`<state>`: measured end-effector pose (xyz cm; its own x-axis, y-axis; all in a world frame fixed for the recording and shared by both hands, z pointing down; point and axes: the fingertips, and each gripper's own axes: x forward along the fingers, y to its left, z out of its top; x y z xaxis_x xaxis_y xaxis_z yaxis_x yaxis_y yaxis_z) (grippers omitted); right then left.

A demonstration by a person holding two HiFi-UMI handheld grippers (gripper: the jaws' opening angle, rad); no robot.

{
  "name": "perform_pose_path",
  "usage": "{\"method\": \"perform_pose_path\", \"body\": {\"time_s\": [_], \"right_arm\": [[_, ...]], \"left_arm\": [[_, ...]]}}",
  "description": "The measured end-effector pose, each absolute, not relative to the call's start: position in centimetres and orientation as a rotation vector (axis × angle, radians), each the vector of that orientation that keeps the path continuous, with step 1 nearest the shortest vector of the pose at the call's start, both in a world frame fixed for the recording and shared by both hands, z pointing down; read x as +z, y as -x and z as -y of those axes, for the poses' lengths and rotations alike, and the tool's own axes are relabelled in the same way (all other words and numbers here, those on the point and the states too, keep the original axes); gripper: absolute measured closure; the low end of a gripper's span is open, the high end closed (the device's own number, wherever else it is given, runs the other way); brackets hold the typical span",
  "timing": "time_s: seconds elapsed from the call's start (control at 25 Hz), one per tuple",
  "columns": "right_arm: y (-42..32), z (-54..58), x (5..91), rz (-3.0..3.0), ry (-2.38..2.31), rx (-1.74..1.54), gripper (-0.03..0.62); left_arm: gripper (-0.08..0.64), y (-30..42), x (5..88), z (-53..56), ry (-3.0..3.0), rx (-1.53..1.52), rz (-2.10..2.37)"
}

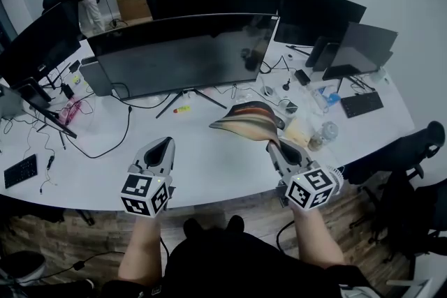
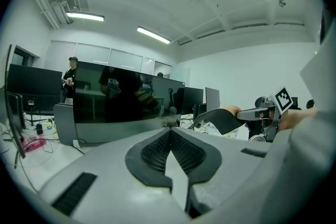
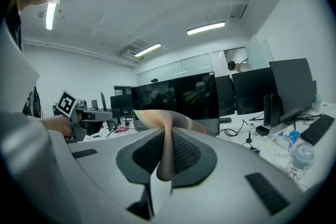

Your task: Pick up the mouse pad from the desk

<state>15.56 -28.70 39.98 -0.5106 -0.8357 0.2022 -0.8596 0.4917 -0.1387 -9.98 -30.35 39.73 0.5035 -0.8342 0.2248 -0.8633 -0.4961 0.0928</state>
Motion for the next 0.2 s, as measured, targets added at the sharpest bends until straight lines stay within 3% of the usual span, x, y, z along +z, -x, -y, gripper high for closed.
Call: {"method": "perform_pose_path", "body": {"time_s": [0.2], "right_arm": [[-15.62, 28.73, 40.02, 2.618, -1.492, 0.338, 0.561]], "left_arm": [[0.552, 9.78, 39.74, 30.63, -2.552, 0.229, 1.458]]}}
